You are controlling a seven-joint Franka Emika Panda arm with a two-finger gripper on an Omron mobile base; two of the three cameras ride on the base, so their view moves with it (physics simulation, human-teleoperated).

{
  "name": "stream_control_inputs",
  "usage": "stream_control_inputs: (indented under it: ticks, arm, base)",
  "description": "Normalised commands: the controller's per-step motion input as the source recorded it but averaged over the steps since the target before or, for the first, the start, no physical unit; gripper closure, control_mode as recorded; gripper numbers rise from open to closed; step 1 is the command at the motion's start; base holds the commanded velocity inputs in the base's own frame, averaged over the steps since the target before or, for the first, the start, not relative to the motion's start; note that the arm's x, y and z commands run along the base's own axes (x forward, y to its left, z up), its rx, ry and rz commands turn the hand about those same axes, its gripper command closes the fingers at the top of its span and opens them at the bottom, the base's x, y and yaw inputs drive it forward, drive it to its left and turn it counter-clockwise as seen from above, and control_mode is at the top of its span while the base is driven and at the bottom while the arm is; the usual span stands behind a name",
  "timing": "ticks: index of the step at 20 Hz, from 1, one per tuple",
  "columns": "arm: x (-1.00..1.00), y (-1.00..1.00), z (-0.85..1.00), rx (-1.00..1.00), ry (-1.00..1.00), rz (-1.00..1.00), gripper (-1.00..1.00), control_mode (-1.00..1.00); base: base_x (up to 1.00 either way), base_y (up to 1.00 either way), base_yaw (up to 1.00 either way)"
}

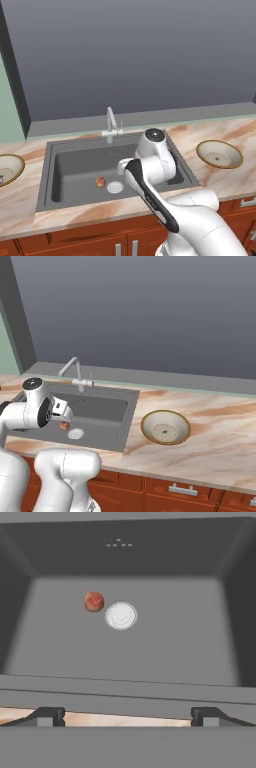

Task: Pick the garlics from the cabinet and place them in one bowl. Pick the peach from the sink and place it in the other bowl.

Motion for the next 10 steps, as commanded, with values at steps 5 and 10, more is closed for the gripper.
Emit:
stream_control_inputs:
  ticks: [5,10]
  arm:
    - [0.09,0.27,-0.30,0.01,0.03,0.03,-1.00,-1.00]
    - [0.24,0.32,-0.23,0.00,0.03,0.02,-1.00,-1.00]
  base:
    - [0.00,0.00,0.00]
    - [0.00,0.00,0.00]
